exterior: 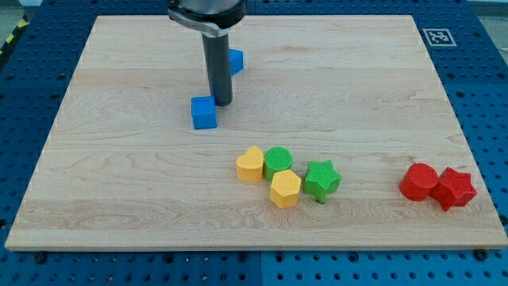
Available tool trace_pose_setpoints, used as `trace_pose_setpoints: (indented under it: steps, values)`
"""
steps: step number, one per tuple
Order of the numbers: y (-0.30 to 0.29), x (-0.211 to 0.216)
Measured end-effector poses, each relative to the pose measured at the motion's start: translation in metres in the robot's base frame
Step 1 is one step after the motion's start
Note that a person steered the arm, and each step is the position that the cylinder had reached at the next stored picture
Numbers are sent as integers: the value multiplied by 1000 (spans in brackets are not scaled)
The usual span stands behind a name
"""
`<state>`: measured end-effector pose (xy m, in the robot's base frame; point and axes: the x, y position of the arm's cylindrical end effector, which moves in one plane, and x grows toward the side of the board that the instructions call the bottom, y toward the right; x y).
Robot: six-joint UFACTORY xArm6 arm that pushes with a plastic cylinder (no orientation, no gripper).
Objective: Move the blue cube to the bottom left side of the board
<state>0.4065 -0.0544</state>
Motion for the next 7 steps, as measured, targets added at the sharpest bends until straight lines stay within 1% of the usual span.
trace_pose_setpoints:
  steps: [2,4,5,7]
  values:
    - [-7,36]
    - [-73,38]
    - [-93,45]
    - [-97,78]
